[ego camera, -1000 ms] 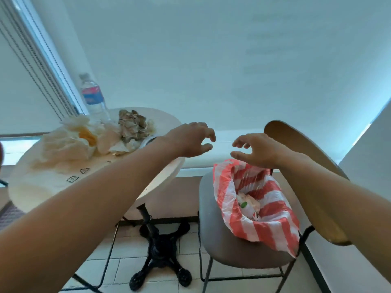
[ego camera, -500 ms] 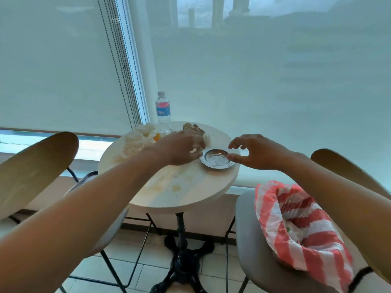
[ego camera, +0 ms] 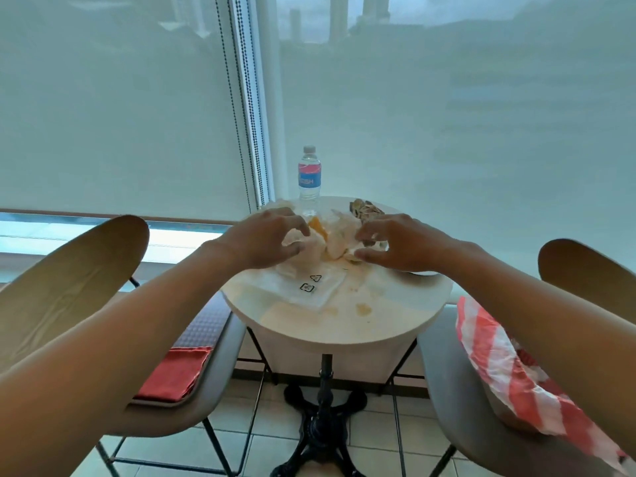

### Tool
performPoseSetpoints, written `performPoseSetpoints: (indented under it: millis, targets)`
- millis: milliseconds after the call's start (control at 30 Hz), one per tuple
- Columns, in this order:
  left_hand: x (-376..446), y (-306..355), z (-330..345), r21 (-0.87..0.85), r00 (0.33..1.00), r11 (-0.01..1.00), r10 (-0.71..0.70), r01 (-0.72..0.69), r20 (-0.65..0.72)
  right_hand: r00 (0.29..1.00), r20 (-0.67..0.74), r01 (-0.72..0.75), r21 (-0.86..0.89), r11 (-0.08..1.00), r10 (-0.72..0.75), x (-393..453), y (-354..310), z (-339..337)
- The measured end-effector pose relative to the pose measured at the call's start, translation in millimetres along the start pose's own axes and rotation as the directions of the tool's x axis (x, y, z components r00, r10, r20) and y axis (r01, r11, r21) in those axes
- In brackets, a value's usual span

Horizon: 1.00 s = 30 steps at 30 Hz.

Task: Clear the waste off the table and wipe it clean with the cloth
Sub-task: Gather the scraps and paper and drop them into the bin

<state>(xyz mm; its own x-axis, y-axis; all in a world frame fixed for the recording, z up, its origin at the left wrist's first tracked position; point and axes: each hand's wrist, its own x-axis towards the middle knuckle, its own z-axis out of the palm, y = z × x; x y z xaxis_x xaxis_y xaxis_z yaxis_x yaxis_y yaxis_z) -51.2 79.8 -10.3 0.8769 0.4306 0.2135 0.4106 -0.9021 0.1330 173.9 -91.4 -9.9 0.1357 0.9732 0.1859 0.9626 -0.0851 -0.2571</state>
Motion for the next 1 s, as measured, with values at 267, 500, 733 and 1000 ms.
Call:
performPoseSetpoints:
  millis: [267, 500, 733, 1000]
  targets:
    - [-22.4, -52.5, 11.0, -0.017, 0.999, 1.0, -0.026, 0.025, -0.025, 0.999, 0.004, 0.036, 0.013, 0.999, -0.036, 33.0, -40.9, 30.2]
    - [-22.4, -76.8, 30.1, -0.04, 0.999, 0.999, -0.038, 0.037, -0.033, 0.999, -0.015, 0.044, -0.008, 0.999, -0.044, 65.1, -58.9, 57.3]
    - [-12.9, -93.3, 36.6, -0.02, 1.0, 0.999, -0.025, 0.025, 0.012, 0.992, 0.088, 0.096, -0.081, 0.992, -0.089, 89.1, -67.6, 84.1]
    - [-8.9, -102.7, 37.4, -0.005, 0.999, 1.0, -0.012, 0.013, 0.04, 0.987, 0.004, 0.161, 0.054, 0.986, -0.161, 89.4, -52.2, 91.3]
